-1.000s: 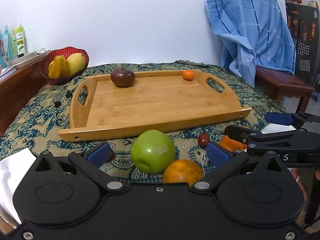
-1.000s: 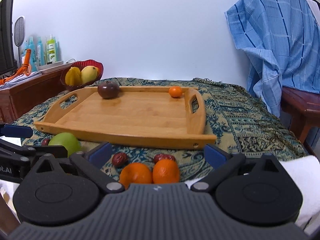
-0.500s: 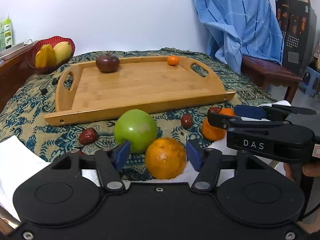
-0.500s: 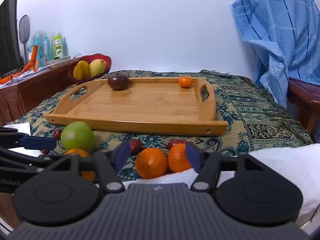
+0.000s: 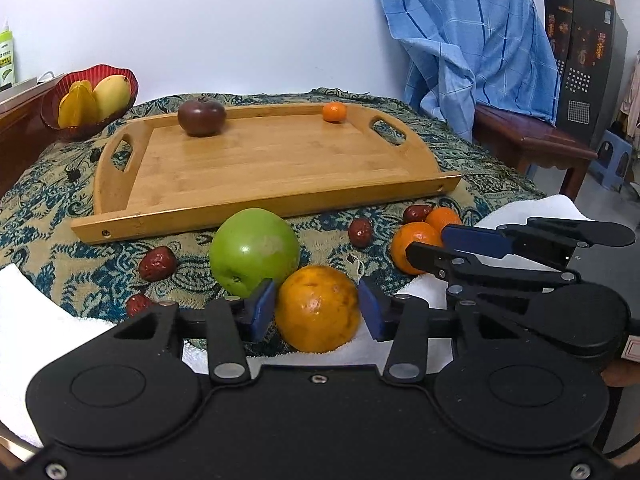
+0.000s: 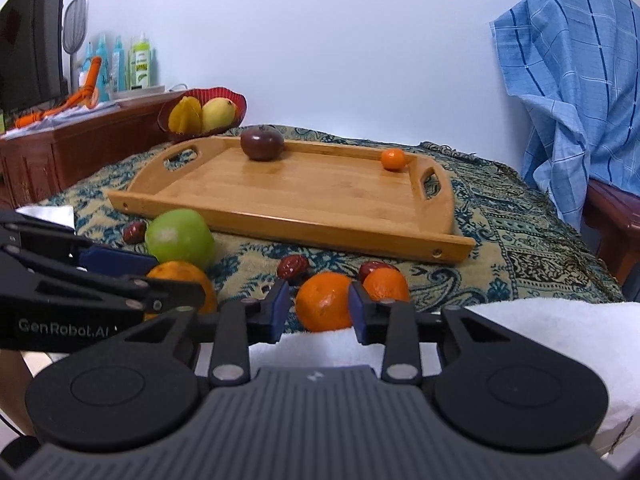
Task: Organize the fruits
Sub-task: 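Grasp the large orange with the left gripper while the right grasps a mandarin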
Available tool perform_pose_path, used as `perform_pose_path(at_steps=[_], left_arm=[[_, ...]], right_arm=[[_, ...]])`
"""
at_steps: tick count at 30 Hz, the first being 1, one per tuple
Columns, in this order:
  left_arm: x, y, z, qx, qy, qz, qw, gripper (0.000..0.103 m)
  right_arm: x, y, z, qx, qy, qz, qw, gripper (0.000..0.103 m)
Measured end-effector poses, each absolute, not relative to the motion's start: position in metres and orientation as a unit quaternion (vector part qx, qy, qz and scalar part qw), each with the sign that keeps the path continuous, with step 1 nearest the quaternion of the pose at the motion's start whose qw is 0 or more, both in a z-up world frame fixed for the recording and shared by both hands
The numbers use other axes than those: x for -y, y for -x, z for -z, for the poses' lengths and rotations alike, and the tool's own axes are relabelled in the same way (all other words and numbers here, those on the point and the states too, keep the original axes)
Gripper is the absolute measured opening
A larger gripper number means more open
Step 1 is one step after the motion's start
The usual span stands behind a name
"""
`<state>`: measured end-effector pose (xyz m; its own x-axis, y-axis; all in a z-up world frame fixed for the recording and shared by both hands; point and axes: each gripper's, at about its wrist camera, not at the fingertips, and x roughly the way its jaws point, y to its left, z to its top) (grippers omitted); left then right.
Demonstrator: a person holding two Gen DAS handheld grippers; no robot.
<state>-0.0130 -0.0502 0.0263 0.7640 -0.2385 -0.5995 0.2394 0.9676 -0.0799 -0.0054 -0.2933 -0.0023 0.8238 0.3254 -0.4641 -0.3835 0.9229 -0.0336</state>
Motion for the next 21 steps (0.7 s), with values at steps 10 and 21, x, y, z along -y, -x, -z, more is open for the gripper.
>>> perform_pose_path(at_steps=[10,21], left_arm=[[0.052,0.002,-0.009,-0.352,0.011,0.131,0.927,0.049],[0.053,0.005,-0.013,-0.355,-0.003,0.119,0.927,0.048]], right_arm=[[0.292,-0.001,0.008,-0.244,0.076,-0.177,0.951,0.043],[0.290,-0.003,0.008,-0.244,0.074,-0.180,0.950,0.055]])
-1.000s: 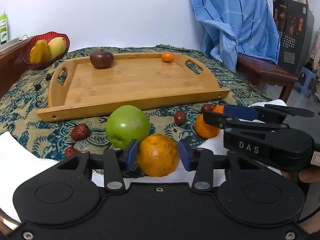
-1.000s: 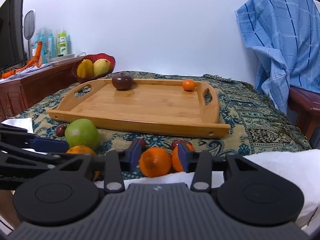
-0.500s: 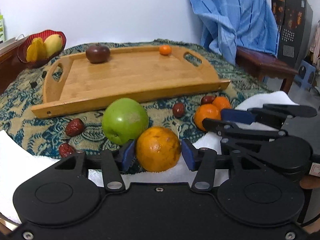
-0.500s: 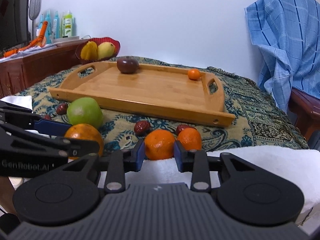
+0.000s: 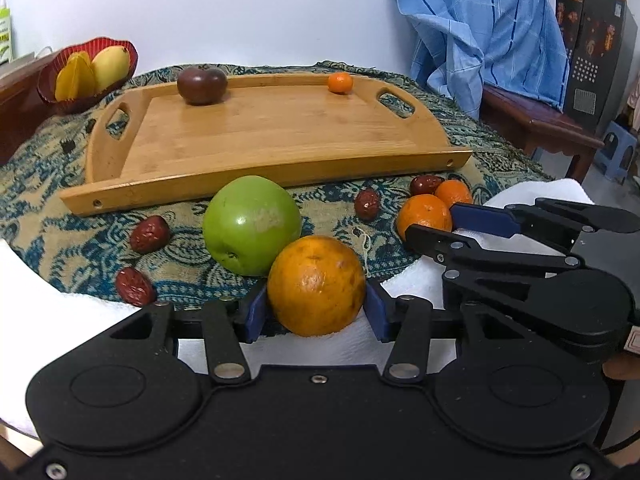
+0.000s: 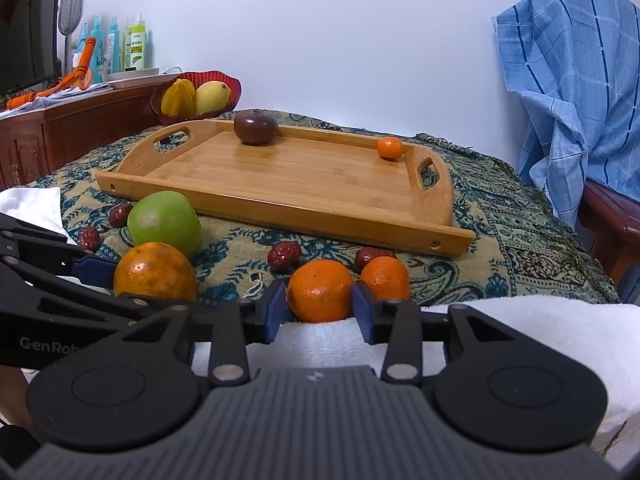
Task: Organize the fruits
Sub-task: 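Grasp the large orange with the left gripper while the right grasps a mandarin, then lift and carry the large orange and mandarin over the tray with both grippers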
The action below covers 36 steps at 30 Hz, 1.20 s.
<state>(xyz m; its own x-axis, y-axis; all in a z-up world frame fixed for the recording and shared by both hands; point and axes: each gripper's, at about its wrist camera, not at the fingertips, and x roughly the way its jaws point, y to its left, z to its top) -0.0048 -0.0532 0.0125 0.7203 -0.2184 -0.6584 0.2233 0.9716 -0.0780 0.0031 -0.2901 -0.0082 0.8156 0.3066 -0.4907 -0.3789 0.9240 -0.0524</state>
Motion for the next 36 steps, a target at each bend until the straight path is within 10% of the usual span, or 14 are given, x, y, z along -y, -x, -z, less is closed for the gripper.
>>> perform_pose_path(at_steps=[11,20,36], left_arm=[[0.043,0.015,-0.028,-0.340,-0.004,0.110,0.934,0.048],[0.040,0.015,-0.033,-0.338,-0.004,0.104,0.935,0.048],[0.034,0.018,-0.036,-0.331,0.001,0.092,0.939,0.047]], right_arm=[[0.279,-0.010,0.014,-0.249,0.103,-0.168,0.948,0.067],[0.283,-0.018,0.016,-0.266,0.082,-0.152,0.948,0.044],[0.270,-0.006,0.010,-0.246,0.070,-0.197,0.946,0.044]])
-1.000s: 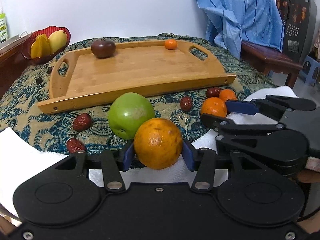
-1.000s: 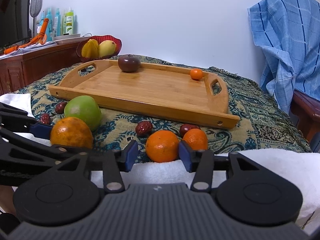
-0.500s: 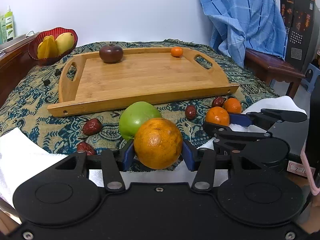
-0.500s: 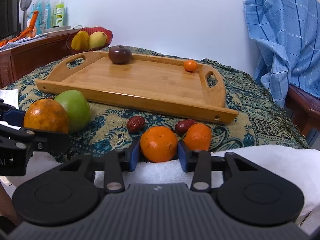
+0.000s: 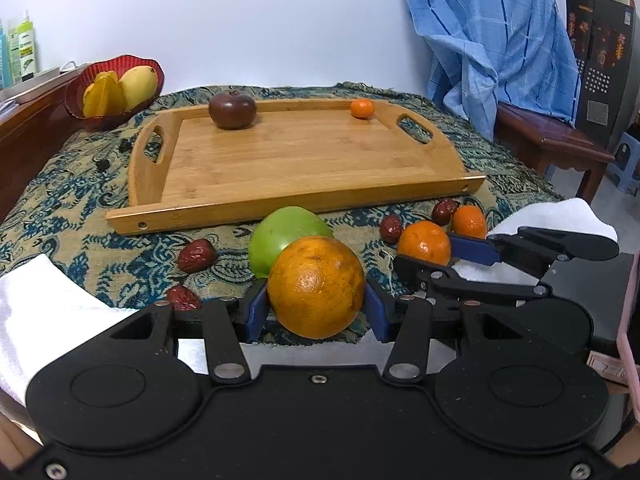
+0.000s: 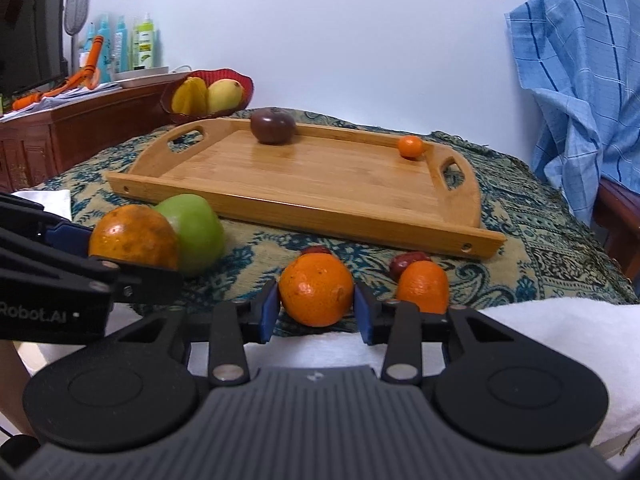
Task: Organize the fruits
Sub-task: 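Lift and carry the large orange and mandarin over the tray with both grippers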
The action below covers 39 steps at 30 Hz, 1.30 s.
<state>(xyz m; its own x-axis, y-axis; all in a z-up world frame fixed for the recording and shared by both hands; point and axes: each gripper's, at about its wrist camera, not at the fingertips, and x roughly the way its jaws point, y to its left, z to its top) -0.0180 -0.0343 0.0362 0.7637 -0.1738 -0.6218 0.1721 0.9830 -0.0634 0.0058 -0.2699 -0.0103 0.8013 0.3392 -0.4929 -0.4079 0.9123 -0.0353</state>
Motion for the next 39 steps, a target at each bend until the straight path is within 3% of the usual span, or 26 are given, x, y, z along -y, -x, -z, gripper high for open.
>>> perform_pose_path(at_steps=[39], left_arm=[[-0.001,-0.033,-0.067,-0.299,0.025,0.103,0.948,0.047]], right_arm=[[0.281,-0.051,-0.013,-0.206,-0.054,-0.109,0.971,0.043]])
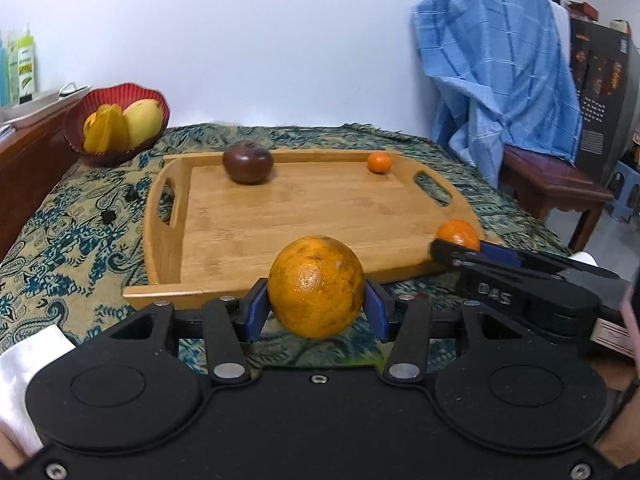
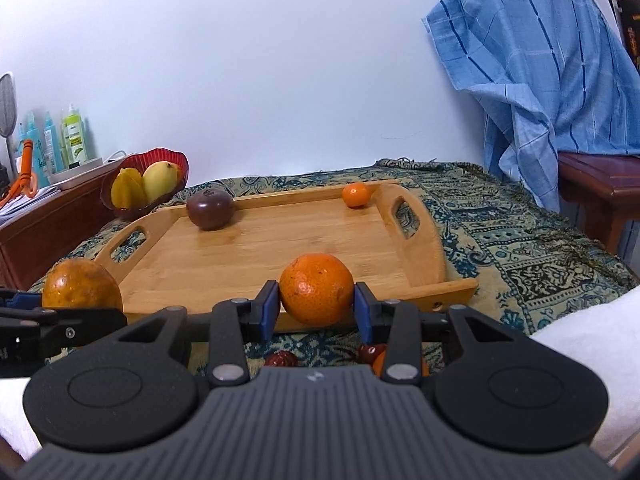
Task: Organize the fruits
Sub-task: 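Lift and carry the large orange and mandarin over the tray with both grippers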
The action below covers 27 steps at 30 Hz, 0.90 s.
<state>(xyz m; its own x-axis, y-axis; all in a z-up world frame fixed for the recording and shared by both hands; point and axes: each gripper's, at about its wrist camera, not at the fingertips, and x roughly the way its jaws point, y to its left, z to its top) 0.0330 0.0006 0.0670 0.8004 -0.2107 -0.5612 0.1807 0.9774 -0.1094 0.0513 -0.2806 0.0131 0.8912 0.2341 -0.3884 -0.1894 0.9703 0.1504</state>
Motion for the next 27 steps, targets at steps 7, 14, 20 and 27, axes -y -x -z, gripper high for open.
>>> perform_pose_path(at_steps=[7,14,20,27], left_arm=[[-0.013,-0.078,-0.072,-0.316,0.039,0.100,0.943,0.047],[-0.011,-0.130,-0.075,-0.307,0.030,0.100,0.946,0.047],[-0.010,-0.179,-0.067,-0.321,0.039,0.098,0.941,0.047],[-0.011,-0.228,-0.052,-0.339,0.035,0.085,0.936,0.047]], right_arm=[[0.283,-0.075,-0.026,-0.205,-0.053,-0.109,0.971,0.043],[0.285,-0.117,-0.040,-0.217,-0.054,-0.108,0.969,0.043],[0.281,-0.166,-0.040,-0.239,-0.028,-0.112,0.964,0.043],[0.275,-0.214,-0.027,-0.268,0.001,-0.101,0.958,0.043]])
